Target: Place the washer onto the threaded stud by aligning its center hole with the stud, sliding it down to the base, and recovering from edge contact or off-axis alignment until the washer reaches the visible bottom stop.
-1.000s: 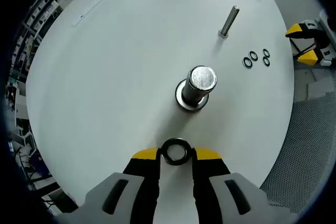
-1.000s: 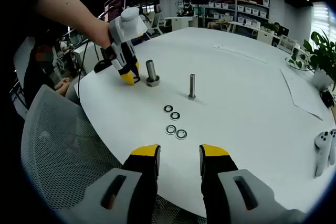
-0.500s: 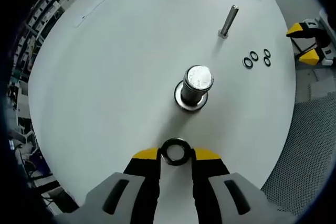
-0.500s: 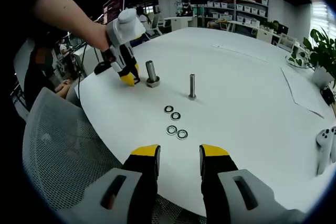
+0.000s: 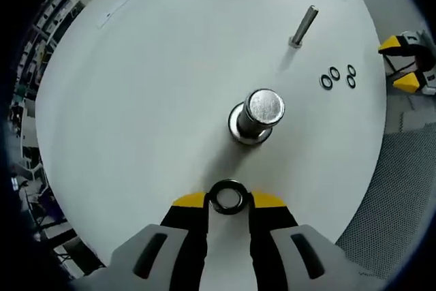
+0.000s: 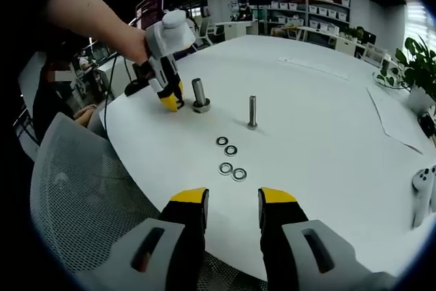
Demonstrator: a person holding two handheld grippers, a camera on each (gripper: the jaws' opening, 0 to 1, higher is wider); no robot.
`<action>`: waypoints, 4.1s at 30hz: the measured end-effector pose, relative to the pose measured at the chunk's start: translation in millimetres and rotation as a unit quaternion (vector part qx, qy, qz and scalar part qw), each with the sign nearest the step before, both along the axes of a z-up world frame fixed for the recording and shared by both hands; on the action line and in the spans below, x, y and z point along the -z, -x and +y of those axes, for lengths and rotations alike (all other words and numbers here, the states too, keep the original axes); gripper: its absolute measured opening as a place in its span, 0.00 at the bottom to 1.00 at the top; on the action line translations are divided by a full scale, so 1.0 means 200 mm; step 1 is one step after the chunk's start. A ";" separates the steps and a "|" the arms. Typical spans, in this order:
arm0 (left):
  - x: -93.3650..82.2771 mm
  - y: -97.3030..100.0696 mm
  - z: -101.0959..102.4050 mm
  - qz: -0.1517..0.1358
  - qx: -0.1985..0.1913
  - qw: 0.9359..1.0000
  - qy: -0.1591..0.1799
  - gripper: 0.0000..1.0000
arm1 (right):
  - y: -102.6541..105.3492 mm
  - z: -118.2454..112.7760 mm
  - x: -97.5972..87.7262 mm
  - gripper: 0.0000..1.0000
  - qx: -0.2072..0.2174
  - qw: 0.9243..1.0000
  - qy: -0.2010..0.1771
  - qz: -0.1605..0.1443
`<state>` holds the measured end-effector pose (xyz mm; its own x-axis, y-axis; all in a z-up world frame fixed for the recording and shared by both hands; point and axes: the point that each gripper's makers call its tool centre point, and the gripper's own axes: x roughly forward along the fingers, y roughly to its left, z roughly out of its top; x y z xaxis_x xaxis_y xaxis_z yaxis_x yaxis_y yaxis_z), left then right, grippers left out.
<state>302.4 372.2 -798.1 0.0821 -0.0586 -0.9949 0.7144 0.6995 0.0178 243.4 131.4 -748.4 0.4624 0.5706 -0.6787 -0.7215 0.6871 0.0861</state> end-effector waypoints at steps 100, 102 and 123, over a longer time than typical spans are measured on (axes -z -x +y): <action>-0.18 -0.16 -0.32 -0.009 0.181 0.983 -0.002 0.19 | 0.01 0.01 0.00 0.31 -0.011 1.000 0.002 -0.001; -0.15 -0.15 -0.31 -0.004 0.183 0.983 -0.008 0.19 | 0.01 0.01 0.01 0.31 -0.011 1.000 0.002 0.001; -0.08 -0.16 -0.31 0.010 0.148 0.989 0.009 0.20 | 0.02 0.01 0.01 0.30 -0.013 1.000 0.008 0.003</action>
<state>333.5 310.1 -781.2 0.0397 -0.0945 -0.9947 0.8884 0.4590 -0.0082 240.0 133.0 -750.9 0.4429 0.5720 -0.6905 -0.7386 0.6693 0.0807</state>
